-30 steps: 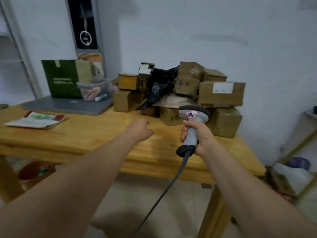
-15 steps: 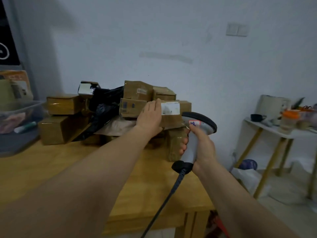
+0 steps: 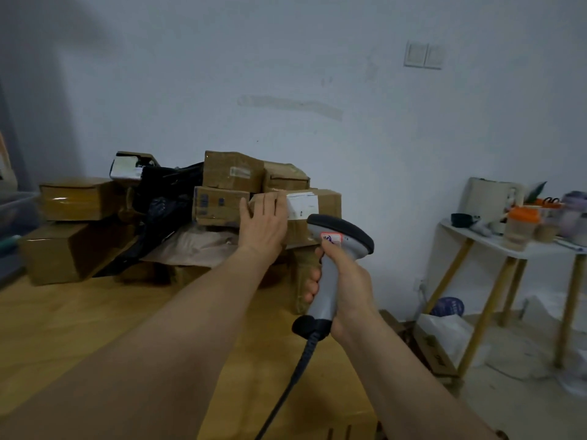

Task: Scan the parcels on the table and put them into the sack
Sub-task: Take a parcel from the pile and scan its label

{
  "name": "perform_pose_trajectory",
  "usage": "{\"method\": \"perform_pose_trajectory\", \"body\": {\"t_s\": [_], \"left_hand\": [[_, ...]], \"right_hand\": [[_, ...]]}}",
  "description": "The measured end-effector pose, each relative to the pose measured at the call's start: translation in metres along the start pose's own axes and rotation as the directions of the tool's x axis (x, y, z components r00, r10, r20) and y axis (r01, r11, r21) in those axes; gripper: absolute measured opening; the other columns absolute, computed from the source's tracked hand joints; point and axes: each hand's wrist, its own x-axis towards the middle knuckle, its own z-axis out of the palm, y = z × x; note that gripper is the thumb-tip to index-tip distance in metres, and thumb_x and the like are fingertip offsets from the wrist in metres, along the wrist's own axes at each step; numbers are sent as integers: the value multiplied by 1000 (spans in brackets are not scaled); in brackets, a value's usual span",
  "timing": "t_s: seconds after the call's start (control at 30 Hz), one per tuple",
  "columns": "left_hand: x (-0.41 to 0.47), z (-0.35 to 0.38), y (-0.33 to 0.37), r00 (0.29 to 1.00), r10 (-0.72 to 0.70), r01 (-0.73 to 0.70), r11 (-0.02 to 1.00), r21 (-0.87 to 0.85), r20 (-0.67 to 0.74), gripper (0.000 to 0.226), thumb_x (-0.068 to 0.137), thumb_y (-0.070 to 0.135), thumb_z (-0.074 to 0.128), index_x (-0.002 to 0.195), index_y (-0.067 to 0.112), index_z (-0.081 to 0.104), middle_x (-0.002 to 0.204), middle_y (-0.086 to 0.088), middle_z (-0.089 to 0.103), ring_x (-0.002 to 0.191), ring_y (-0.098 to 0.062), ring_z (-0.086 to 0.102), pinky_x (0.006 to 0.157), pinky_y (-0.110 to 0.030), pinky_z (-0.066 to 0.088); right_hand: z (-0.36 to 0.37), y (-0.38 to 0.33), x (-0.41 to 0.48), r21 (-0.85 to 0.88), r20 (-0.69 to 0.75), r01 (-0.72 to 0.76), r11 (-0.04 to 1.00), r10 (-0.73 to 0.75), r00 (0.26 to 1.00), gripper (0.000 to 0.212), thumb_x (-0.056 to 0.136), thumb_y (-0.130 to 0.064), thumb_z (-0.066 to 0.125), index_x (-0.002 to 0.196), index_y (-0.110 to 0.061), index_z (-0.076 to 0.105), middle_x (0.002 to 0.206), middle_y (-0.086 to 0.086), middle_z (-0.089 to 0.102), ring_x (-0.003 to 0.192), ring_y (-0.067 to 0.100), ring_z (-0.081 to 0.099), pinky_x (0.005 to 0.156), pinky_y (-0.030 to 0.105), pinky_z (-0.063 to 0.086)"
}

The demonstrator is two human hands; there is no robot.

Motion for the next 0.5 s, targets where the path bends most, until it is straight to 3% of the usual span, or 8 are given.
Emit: {"method": "perform_pose_trajectory", "body": {"t_s": [0.2,0.33,0.5], "left_hand": [[-27,-29,-26,986,-5,-12,995,-95,-168,96,72,31,77,144,13,17,143,-15,25,135,-33,25,112,-45,28],[-82,-46,-58,933,28,-59,995,-76,-359,107,51,28,91,134,15,25,127,-11,30,121,-32,32,101,-50,43],[-183,-60,-100,944,-26,19,999,-27,-329,110,43,24,93,133,14,32,124,-11,31,117,-32,32,98,-56,44]], "right_hand": [[4,9,-23,-12,58,104,995,-103,993,12,86,-15,67,89,-9,58,55,6,52,44,17,45,42,24,41],[11,26,-54,8,160,112,994,-112,981,11,85,-3,64,95,-8,63,55,6,50,42,16,43,40,24,39],[25,56,-93,-31,260,38,999,-28,965,19,84,2,62,101,-5,63,55,5,50,41,15,44,39,25,40]]}}
